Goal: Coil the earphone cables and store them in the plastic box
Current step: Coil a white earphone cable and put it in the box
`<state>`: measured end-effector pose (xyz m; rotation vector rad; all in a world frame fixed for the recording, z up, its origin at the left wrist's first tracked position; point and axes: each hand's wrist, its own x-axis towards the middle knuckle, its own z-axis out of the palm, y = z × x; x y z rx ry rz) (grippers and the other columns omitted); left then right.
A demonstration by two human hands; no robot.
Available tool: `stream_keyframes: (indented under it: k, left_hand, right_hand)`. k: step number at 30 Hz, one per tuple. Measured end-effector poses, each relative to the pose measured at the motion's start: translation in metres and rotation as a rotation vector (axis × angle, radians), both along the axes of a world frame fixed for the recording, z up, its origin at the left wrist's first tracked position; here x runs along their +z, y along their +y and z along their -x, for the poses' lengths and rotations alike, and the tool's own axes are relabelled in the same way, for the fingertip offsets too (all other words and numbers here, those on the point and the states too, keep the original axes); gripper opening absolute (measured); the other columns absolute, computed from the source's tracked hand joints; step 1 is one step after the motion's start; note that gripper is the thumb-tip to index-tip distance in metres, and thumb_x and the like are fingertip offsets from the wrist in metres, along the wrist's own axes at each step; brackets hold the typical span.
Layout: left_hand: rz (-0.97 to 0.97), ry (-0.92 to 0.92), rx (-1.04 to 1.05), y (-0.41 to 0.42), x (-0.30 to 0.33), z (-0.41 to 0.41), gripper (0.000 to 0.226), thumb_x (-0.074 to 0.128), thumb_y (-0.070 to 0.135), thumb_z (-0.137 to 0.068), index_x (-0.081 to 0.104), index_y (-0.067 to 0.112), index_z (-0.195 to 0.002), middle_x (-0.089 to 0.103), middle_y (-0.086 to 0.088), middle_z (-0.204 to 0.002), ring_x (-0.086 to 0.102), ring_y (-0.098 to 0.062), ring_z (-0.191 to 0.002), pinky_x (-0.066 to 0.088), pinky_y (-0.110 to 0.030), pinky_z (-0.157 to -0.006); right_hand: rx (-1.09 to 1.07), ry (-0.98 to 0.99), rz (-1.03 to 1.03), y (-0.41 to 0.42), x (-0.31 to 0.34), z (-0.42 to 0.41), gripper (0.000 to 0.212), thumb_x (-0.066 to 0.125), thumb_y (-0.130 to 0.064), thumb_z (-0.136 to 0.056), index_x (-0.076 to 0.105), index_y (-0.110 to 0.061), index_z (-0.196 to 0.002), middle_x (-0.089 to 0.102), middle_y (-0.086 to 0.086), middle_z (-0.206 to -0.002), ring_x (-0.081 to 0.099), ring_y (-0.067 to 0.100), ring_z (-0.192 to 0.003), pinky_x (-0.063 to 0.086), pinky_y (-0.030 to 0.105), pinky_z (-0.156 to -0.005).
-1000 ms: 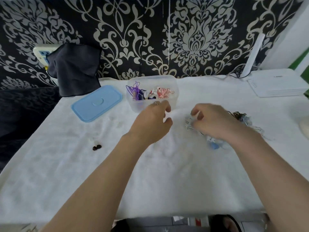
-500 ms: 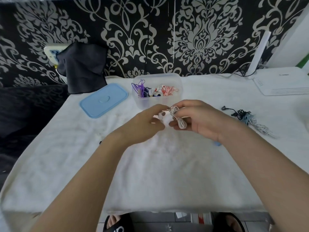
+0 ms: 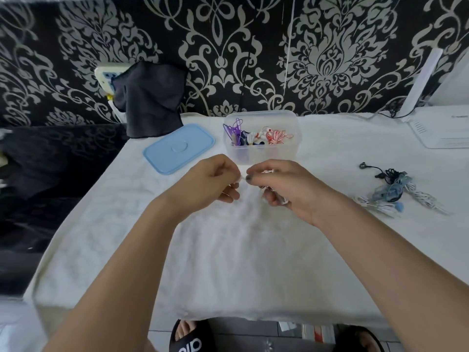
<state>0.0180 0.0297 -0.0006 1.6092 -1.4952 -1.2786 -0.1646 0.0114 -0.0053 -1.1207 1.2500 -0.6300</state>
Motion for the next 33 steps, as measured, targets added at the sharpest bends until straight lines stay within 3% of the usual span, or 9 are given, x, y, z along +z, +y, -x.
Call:
stream_keyframes:
  k: [4, 9, 13, 15, 17, 20, 26, 30, 33]
  left_hand:
    - [0.039, -0.005, 0.05, -0.001, 0.0, -0.007, 0.014, 0.056, 0.01, -0.101, 0.064, -0.001, -0.099, 0.069, -0.005, -0.086, 0.07, -0.014, -0.069, 0.062, -0.026, -0.073]
    - [0.009, -0.05, 0.111, -0.01, 0.0, -0.022, 0.019, 0.048, 0.011, -0.104, 0.063, 0.003, -0.094, 0.068, -0.009, -0.087, 0.067, -0.016, -0.066, 0.06, -0.027, -0.068]
    - [0.002, -0.391, 0.213, -0.015, -0.014, -0.044, 0.026, 0.037, 0.015, -0.103, 0.062, 0.011, -0.097, 0.066, -0.006, -0.089, 0.059, -0.022, -0.071, 0.05, -0.033, -0.065]
    - [0.009, -0.543, 0.193, -0.015, -0.02, -0.052, 0.023, 0.04, 0.012, -0.1, 0.062, 0.008, -0.103, 0.066, -0.011, -0.096, 0.057, -0.024, -0.075, 0.05, -0.037, -0.068]
    - [-0.002, -0.604, 0.12, -0.013, -0.023, -0.054, 0.017, 0.048, 0.011, -0.097, 0.062, 0.011, -0.106, 0.065, -0.005, -0.094, 0.058, -0.022, -0.07, 0.051, -0.032, -0.062]
    - [-0.037, -0.56, 0.073, -0.01, -0.026, -0.057, 0.014, 0.062, 0.013, -0.092, 0.061, 0.019, -0.104, 0.061, 0.003, -0.087, 0.06, -0.019, -0.06, 0.049, -0.023, -0.048]
    - [-0.021, -0.602, 0.1, -0.011, -0.03, -0.062, 0.021, 0.069, 0.014, -0.084, 0.053, 0.016, -0.099, 0.061, 0.0, -0.082, 0.058, -0.018, -0.059, 0.049, -0.028, -0.053]
    - [0.03, -0.645, 0.212, -0.012, -0.024, -0.082, 0.016, 0.059, 0.009, -0.089, 0.054, 0.017, -0.102, 0.059, 0.002, -0.085, 0.054, -0.017, -0.071, 0.045, -0.028, -0.058]
    - [-0.044, -0.527, 0.297, -0.01, -0.021, -0.093, 0.019, 0.043, 0.011, -0.096, 0.058, 0.018, -0.104, 0.061, 0.0, -0.095, 0.056, -0.02, -0.076, 0.046, -0.029, -0.064]
  right_hand:
    - [0.091, 0.043, 0.002, -0.001, -0.001, -0.013, 0.019, 0.065, -0.024, -0.09, 0.076, -0.01, -0.097, 0.065, 0.001, -0.076, 0.039, 0.014, -0.042, 0.032, 0.024, -0.047]
    - [0.078, -0.047, -0.024, -0.009, -0.005, -0.019, 0.016, 0.063, -0.015, -0.094, 0.072, -0.002, -0.097, 0.071, 0.007, -0.079, 0.064, 0.018, -0.058, 0.05, 0.027, -0.058]
    - [0.055, -0.114, -0.056, -0.01, -0.009, -0.026, 0.014, 0.057, -0.005, -0.096, 0.068, 0.004, -0.098, 0.064, 0.011, -0.07, 0.066, 0.022, -0.059, 0.056, 0.03, -0.059]
    - [0.081, -0.074, -0.043, -0.011, -0.011, -0.031, 0.016, 0.055, -0.004, -0.097, 0.069, 0.002, -0.1, 0.063, 0.01, -0.069, 0.066, 0.023, -0.059, 0.055, 0.033, -0.062]
    - [0.098, -0.05, -0.042, -0.011, -0.013, -0.033, 0.018, 0.052, -0.003, -0.097, 0.07, -0.001, -0.099, 0.064, 0.01, -0.071, 0.067, 0.024, -0.06, 0.056, 0.033, -0.062]
    - [0.112, -0.044, -0.061, -0.013, -0.014, -0.035, 0.026, 0.045, 0.002, -0.097, 0.07, -0.003, -0.103, 0.07, 0.012, -0.078, 0.068, 0.023, -0.062, 0.057, 0.031, -0.062]
    - [0.121, -0.081, -0.117, -0.014, -0.015, -0.042, 0.027, 0.046, 0.003, -0.096, 0.063, -0.005, -0.115, 0.075, 0.017, -0.095, 0.069, 0.024, -0.064, 0.057, 0.029, -0.06]
    - [0.14, -0.048, -0.112, -0.012, -0.015, -0.041, 0.026, 0.05, 0.0, -0.096, 0.064, -0.01, -0.115, 0.077, 0.012, -0.097, 0.069, 0.021, -0.064, 0.055, 0.026, -0.056]
    - [0.163, -0.004, -0.103, -0.012, -0.014, -0.042, 0.022, 0.056, -0.006, -0.094, 0.068, -0.012, -0.112, 0.078, 0.006, -0.091, 0.057, 0.013, -0.051, 0.043, 0.021, -0.046]
